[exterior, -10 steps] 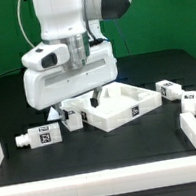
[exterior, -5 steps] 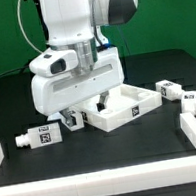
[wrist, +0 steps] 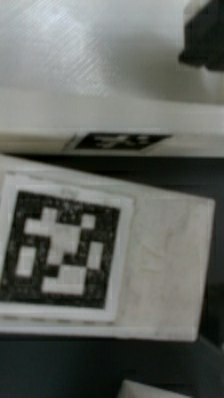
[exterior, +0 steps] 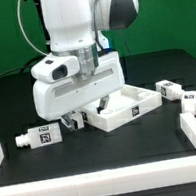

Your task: Assemble one leg

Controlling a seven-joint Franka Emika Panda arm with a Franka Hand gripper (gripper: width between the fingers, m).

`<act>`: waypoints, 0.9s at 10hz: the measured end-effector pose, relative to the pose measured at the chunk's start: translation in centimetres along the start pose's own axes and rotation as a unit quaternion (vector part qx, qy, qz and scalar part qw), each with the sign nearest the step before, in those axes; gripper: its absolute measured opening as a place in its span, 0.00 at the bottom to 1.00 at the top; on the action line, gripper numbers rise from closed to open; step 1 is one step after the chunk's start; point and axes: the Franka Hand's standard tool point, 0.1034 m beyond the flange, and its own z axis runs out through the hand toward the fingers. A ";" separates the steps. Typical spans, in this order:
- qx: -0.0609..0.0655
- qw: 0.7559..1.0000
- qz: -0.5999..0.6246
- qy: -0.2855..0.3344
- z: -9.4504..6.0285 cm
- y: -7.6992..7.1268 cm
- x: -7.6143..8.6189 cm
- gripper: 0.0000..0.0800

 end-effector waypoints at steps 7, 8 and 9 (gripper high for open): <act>0.000 1.000 0.000 0.000 0.0 0.0 0.0 0.07; 0.000 1.000 0.000 0.000 0.0 0.0 0.0 0.07; -0.001 1.000 0.015 0.001 -0.2 0.0 0.0 0.07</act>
Offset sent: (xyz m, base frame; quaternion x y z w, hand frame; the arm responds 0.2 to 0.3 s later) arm 0.0000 0.0000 0.0000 0.0000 0.0000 0.0000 1.0000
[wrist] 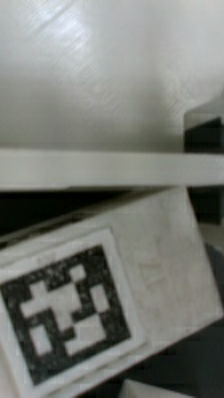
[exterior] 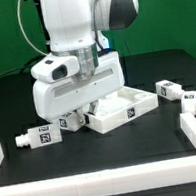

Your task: Assemble one leg

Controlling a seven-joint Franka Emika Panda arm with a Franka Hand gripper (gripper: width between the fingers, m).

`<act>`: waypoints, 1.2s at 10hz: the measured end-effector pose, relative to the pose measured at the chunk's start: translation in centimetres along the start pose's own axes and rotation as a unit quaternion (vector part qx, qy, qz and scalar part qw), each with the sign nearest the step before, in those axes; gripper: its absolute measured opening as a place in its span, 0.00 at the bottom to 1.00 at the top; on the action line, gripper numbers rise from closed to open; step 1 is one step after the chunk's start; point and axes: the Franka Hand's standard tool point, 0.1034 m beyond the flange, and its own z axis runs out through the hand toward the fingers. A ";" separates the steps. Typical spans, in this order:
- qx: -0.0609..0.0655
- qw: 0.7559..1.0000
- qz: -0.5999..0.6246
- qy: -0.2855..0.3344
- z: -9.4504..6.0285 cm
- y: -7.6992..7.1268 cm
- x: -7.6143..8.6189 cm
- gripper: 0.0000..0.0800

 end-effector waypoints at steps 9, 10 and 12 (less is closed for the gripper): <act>0.021 0.979 0.200 -0.019 -2.4 0.6 2.5 0.07; 0.021 0.979 0.200 -0.020 -2.4 0.6 2.5 0.07; 0.030 0.969 0.243 -0.038 -2.7 2.5 3.4 0.07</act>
Offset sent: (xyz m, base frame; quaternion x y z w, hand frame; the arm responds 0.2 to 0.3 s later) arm 0.0063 0.0040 0.0143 -0.0265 -0.0537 0.2529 0.9656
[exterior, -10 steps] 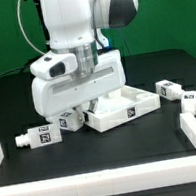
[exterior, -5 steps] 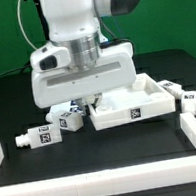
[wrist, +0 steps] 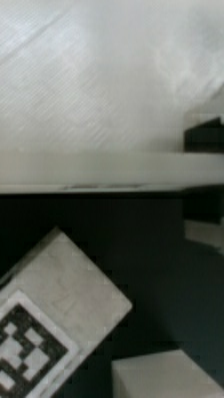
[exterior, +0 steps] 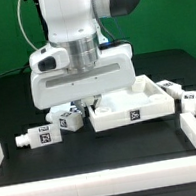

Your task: Assemble one leg

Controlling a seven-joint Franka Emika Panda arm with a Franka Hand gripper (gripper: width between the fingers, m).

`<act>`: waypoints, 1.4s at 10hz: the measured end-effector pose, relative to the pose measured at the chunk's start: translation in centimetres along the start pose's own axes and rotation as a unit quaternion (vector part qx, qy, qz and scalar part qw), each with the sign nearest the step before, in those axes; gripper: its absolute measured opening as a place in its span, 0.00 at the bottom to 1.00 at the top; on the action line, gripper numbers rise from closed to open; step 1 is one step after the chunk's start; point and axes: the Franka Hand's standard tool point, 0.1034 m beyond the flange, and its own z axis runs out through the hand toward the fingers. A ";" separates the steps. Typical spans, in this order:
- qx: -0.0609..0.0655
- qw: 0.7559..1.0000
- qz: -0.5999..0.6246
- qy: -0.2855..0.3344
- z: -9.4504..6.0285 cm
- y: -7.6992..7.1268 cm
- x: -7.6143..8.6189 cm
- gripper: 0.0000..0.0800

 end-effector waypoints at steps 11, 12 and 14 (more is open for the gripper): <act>-0.004 1.000 0.016 0.007 1.1 -0.3 6.7 0.07; -0.003 1.000 0.012 0.009 1.3 -0.5 8.5 0.07; -0.005 1.000 0.006 0.026 1.2 -0.8 11.2 0.07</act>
Offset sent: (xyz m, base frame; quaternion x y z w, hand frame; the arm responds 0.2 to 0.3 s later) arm 0.0214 0.0159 -0.0074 0.0775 -0.0496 -0.0364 0.9951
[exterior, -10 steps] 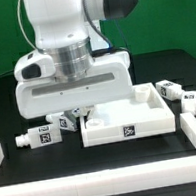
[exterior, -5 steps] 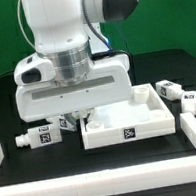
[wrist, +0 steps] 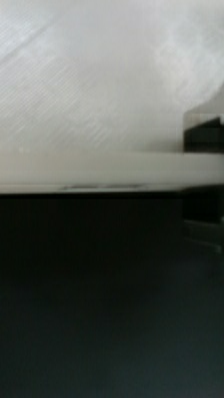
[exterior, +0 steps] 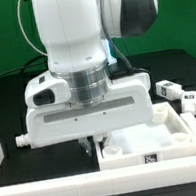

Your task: Assemble one leg

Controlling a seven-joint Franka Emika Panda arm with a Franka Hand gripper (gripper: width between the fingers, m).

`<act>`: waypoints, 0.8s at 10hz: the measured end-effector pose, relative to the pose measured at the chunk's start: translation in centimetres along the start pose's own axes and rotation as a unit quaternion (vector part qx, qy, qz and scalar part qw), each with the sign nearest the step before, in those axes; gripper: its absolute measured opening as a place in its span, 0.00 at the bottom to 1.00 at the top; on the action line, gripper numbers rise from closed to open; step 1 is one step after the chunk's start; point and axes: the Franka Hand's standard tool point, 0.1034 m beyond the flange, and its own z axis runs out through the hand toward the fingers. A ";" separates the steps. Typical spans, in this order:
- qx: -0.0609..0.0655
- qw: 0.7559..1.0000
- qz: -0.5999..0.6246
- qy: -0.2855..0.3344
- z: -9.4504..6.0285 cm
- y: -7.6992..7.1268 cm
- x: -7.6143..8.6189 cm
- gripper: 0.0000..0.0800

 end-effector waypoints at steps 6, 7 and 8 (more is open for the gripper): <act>0.004 1.000 0.015 -0.014 0.3 0.0 0.7 0.07; 0.003 1.000 0.019 -0.008 0.3 0.0 1.9 0.07; 0.006 1.000 0.021 -0.019 0.3 0.0 1.8 0.07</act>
Offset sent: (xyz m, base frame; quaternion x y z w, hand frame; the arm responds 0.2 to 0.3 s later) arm 0.0000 0.0000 0.0000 0.0000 0.0000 0.0000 1.0000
